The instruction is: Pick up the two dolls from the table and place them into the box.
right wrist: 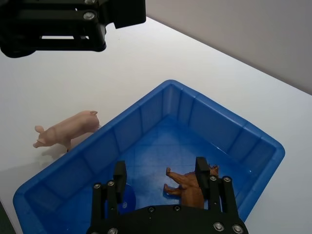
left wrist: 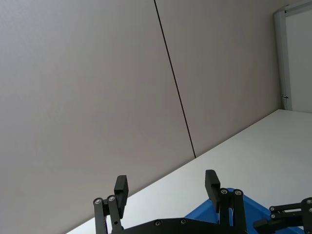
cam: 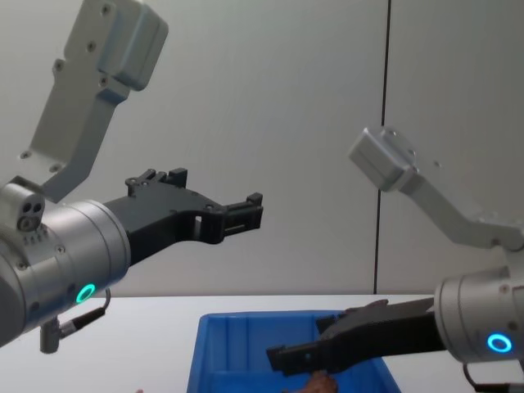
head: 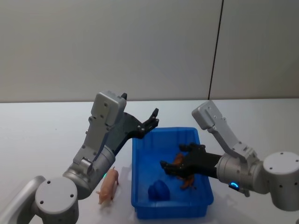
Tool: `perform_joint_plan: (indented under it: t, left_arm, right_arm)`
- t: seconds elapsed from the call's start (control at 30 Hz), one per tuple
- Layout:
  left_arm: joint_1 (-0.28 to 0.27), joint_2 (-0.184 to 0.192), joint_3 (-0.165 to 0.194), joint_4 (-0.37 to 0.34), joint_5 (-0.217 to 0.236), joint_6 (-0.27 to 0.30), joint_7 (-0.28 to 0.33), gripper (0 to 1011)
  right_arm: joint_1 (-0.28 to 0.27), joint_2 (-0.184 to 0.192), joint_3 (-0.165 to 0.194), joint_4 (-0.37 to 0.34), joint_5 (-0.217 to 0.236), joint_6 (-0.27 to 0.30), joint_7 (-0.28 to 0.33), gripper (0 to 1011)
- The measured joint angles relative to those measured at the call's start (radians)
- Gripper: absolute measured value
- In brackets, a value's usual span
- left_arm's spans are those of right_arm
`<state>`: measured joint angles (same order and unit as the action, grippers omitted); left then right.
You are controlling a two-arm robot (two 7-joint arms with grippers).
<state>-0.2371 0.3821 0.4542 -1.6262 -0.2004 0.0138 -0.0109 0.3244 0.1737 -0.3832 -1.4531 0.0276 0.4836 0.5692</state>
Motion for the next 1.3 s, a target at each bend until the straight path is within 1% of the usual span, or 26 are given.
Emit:
perform_joint_plan:
  t: [0.03,0.13,0.2,0.27,0.37,0.53,0.63,0.77,0.83,0.9,1.07,1.1,1.3]
  left_arm:
    - [0.000,0.000,0.000,0.000,0.000,0.000,0.000,1001]
    - [0.000,0.000,0.000,0.000,0.000,0.000,0.000,1001]
    - [0.000,0.000,0.000,0.000,0.000,0.000,0.000,1001]
    - [0.000,0.000,0.000,0.000,0.000,0.000,0.000,1001]
    - [0.000,0.000,0.000,0.000,0.000,0.000,0.000,1001]
    - [0.000,0.000,0.000,0.000,0.000,0.000,0.000,1001]
    - [0.000,0.000,0.000,0.000,0.000,0.000,0.000,1001]
    - [0.000,0.000,0.000,0.000,0.000,0.000,0.000,1001]
    - [0.000,0.000,0.000,0.000,0.000,0.000,0.000,1001]
    - [0.000,0.000,0.000,0.000,0.000,0.000,0.000,1001]
    - [0.000,0.000,0.000,0.000,0.000,0.001,0.000,1001]
    - [0.000,0.000,0.000,0.000,0.000,0.001,0.000,1001]
    - [0.004,0.014,-0.008,-0.013,-0.010,0.030,-0.024,1001]
  right_arm:
    - [0.004,-0.001,0.000,0.002,0.000,0.001,0.003,847]
    - [0.006,0.000,0.001,0.002,0.001,0.000,0.003,916]
    - [0.006,0.003,0.006,0.000,0.007,-0.005,-0.001,989]
    - [0.006,0.008,0.013,-0.007,0.016,-0.014,-0.014,1001]
    - [0.005,0.013,0.021,-0.015,0.026,-0.024,-0.028,1001]
    - [-0.008,0.036,0.049,-0.043,0.061,-0.059,-0.080,1001]
    - [-0.015,0.046,0.061,-0.055,0.074,-0.073,-0.105,1001]
    - [-0.028,0.064,0.080,-0.072,0.098,-0.095,-0.147,1001]
    - [-0.038,0.077,0.098,-0.086,0.117,-0.111,-0.179,1001]
    - [-0.041,0.080,0.101,-0.089,0.123,-0.117,-0.191,1001]
    - [-0.065,0.110,0.137,-0.114,0.165,-0.150,-0.265,1001]
    - [-0.065,0.110,0.137,-0.114,0.165,-0.150,-0.265,1001]
    - [-0.087,0.137,0.173,-0.133,0.202,-0.181,-0.334,1001]
